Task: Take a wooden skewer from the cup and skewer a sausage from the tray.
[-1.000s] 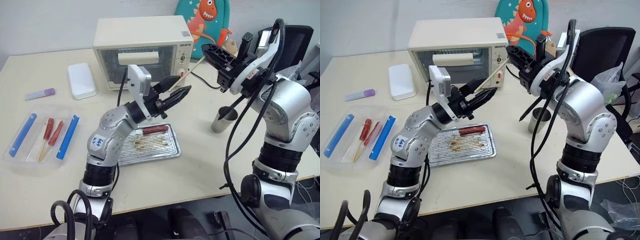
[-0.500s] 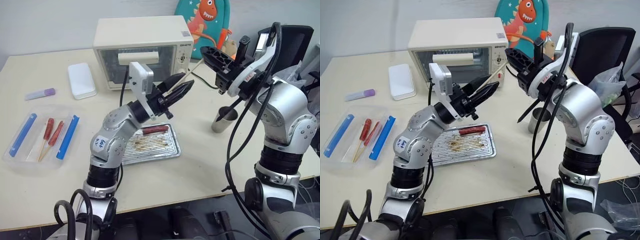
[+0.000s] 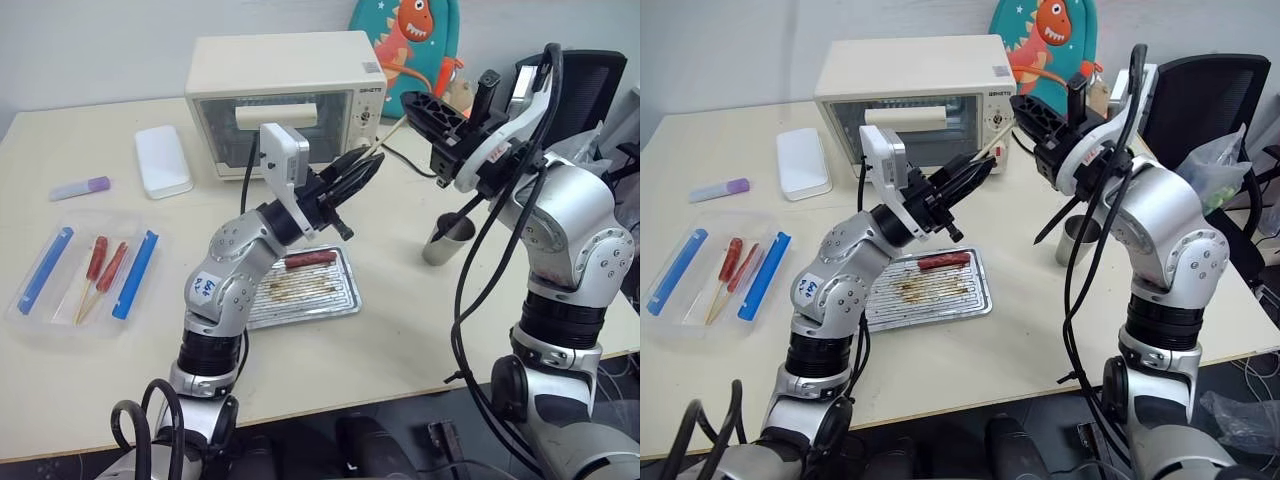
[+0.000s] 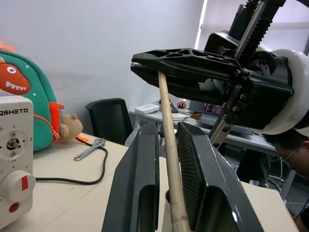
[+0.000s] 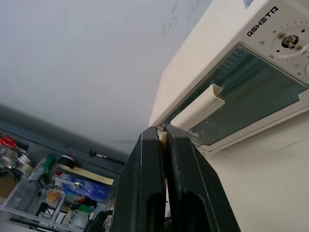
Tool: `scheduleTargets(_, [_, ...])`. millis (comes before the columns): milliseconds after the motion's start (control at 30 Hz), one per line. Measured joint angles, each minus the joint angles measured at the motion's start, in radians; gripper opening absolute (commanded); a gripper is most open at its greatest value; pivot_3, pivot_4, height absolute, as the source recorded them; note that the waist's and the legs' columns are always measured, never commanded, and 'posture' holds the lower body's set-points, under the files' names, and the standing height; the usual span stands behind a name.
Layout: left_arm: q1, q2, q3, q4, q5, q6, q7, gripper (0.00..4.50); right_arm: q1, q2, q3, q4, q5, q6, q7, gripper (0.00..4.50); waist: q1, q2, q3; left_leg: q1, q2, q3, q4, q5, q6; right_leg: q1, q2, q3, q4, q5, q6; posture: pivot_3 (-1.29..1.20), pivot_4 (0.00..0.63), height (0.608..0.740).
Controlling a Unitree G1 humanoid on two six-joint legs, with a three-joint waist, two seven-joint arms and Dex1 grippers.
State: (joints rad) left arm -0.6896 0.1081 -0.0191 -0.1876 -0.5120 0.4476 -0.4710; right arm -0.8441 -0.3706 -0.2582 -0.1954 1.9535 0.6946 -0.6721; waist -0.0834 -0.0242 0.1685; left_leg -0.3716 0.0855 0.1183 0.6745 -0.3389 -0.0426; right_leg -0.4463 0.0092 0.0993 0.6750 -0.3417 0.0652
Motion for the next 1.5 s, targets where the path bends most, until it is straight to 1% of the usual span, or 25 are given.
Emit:
scheduleTargets(233, [0.000, -0.011, 0.000, -0.001, 0.000, 0.000, 0.013, 0.71, 0.011, -0.011, 0.003, 0.000, 0.000, -0.015, 0.006, 0.00, 0.000, 0.000, 0.000, 0.000, 0.000, 0.000, 0.000, 0.000, 0.000, 0.000, 0.000, 0.000, 0.000, 0.000, 0.000, 0.00, 0.150, 0.740])
scheduleTargets(367, [0.000, -0.018, 0.000, -0.002, 0.000, 0.000, 0.021, 0.07, 0.011, -0.013, 0.004, 0.000, 0.000, -0.020, 0.009, 0.00, 0.000, 0.000, 0.000, 0.000, 0.000, 0.000, 0.000, 0.000, 0.000, 0.000, 0.000, 0.000, 0.000, 0.000, 0.000, 0.00, 0.150, 0.740])
scheduleTargets(700, [0.001, -0.019, -0.001, -0.003, 0.000, 0.000, 0.022, 0.07, 0.012, -0.015, 0.004, 0.000, 0.000, -0.024, 0.015, 0.00, 0.000, 0.000, 0.000, 0.000, 0.000, 0.000, 0.000, 0.000, 0.000, 0.000, 0.000, 0.000, 0.000, 0.000, 0.000, 0.00, 0.150, 0.740])
scheduleTargets(767, [0.001, -0.015, -0.001, -0.003, 0.002, 0.000, 0.018, 0.00, 0.017, -0.026, 0.007, 0.000, 0.000, -0.018, 0.025, 0.52, 0.001, 0.000, 0.000, 0.000, 0.000, 0.000, 0.000, 0.000, 0.000, 0.000, 0.000, 0.000, 0.000, 0.000, 0.000, 0.00, 0.150, 0.740])
scheduleTargets(800, [0.001, -0.009, 0.001, -0.003, 0.003, 0.000, 0.018, 0.00, 0.023, -0.030, 0.009, -0.003, 0.000, -0.015, 0.029, 0.67, 0.000, 0.000, 0.000, 0.000, 0.000, 0.000, 0.000, 0.000, 0.000, 0.000, 0.000, 0.000, 0.000, 0.000, 0.000, 0.00, 0.150, 0.740])
scheduleTargets(900, [0.001, 0.029, 0.009, -0.003, 0.005, 0.000, 0.009, 0.00, 0.038, -0.036, 0.014, -0.007, 0.000, -0.005, 0.038, 1.51, 0.000, 0.000, 0.000, 0.000, 0.000, 0.000, 0.000, 0.000, 0.000, 0.000, 0.000, 0.000, 0.000, 0.000, 0.000, 0.00, 0.150, 0.740])
scheduleTargets(933, [0.001, 0.041, 0.011, -0.003, 0.005, 0.000, 0.002, 0.00, 0.038, -0.058, 0.018, -0.007, -0.004, 0.009, 0.051, 1.77, 0.000, 0.000, 0.000, 0.000, 0.000, 0.000, 0.000, 0.000, 0.000, 0.000, 0.000, 0.000, 0.000, 0.000, 0.000, 0.00, 0.150, 0.740])
scheduleTargets(967, [0.001, 0.058, 0.011, -0.003, 0.004, 0.001, -0.007, 0.00, 0.038, -0.084, 0.022, -0.006, -0.012, 0.024, 0.070, 1.97, 0.000, 0.000, 0.000, 0.000, 0.000, 0.000, -0.001, 0.000, 0.000, 0.000, 0.000, 0.000, -0.001, 0.000, 0.000, 0.00, 0.150, 0.740])
scheduleTargets(1000, [0.002, 0.077, 0.015, -0.003, 0.004, 0.005, -0.015, 0.00, 0.036, -0.110, 0.024, -0.005, -0.024, 0.038, 0.092, 1.97, 0.000, 0.000, 0.000, 0.000, 0.000, 0.000, -0.001, 0.000, 0.000, 0.000, 0.000, 0.000, -0.001, 0.000, 0.000, 0.00, 0.150, 0.740])
scheduleTargets(1100, [0.021, 0.166, 0.043, -0.035, -0.010, 0.039, -0.054, 0.00, 0.022, -0.206, 0.060, 0.003, -0.121, 0.111, 0.208, 1.97, -0.003, 0.000, 0.000, 0.001, 0.000, 0.001, -0.003, 0.000, 0.000, 0.000, 0.000, 0.001, -0.001, 0.000, 0.000, 0.00, 0.150, 0.740])
scheduleTargets(1167, [0.042, 0.241, 0.068, -0.060, -0.031, 0.071, -0.088, 0.00, 0.005, -0.271, 0.104, 0.005, -0.228, 0.167, 0.311, 1.97, -0.004, 0.000, 0.000, 0.002, 0.001, 0.001, -0.004, 0.000, 0.000, -0.001, 0.000, 0.001, -0.001, 0.000, 0.000, 0.00, 0.150, 0.740])
scheduleTargets(1200, [0.063, 0.306, 0.096, -0.084, -0.052, 0.098, -0.117, 0.00, -0.013, -0.316, 0.156, -0.001, -0.341, 0.198, 0.416, 1.97, -0.004, 0.000, 0.000, 0.002, 0.001, 0.001, -0.006, 0.001, -0.001, -0.001, 0.001, 0.001, -0.001, 0.000, 0.000, 0.00, 0.150, 0.740])
scheduleTargets(1233, [0.068, 0.325, 0.105, -0.087, -0.055, 0.104, -0.125, 0.00, -0.014, -0.330, 0.169, -0.003, -0.368, 0.207, 0.442, 1.97, -0.003, 0.000, 0.000, 0.002, 0.001, 0.001, -0.006, 0.001, -0.001, -0.001, 0.001, 0.000, -0.001, 0.000, 0.000, 0.00, 0.150, 0.740])
scheduleTargets(1333, [0.132, 0.477, 0.183, -0.130, -0.107, 0.164, -0.200, 0.00, -0.040, -0.416, 0.316, -0.034, -0.614, 0.207, 0.680, 1.97, -0.005, 0.000, 0.000, 0.002, 0.001, 0.001, -0.007, 0.001, -0.001, -0.002, 0.001, 0.000, -0.002, 0.000, 0.000, 0.00, 0.150, 0.740])
scheduleTargets(1400, [0.204, 0.614, 0.261, -0.159, -0.151, 0.220, -0.271, 0.00, -0.057, -0.462, 0.435, -0.046, -0.809, 0.173, 0.887, 1.97, -0.007, 0.000, 0.000, 0.002, 0.001, 0.000, -0.008, 0.001, -0.001, -0.003, 0.001, 0.000, -0.003, 0.000, -0.001, 0.00, 0.150, 0.740])
scheduleTargets(1467, [0.303, 0.733, 0.350, -0.195, -0.189, 0.265, -0.348, 0.00, -0.080, -0.471, 0.565, -0.025, -1.014, 0.077, 1.077, 1.97, -0.009, -0.001, 0.001, 0.002, 0.001, 0.000, -0.008, 0.001, -0.001, -0.002, 0.000, -0.001, -0.004, 0.000, -0.001, 0.00, 0.150, 0.740])
scheduleTargets(1500, [0.372, 0.787, 0.410, -0.217, -0.210, 0.285, -0.391, 0.00, -0.100, -0.457, 0.638, 0.007, -1.126, 0.013, 1.178, 1.97, -0.011, -0.001, 0.001, 0.002, 0.001, 0.000, -0.007, 0.001, -0.001, -0.002, -0.001, -0.001, -0.004, -0.001, -0.001, 0.00, 0.150, 0.740])
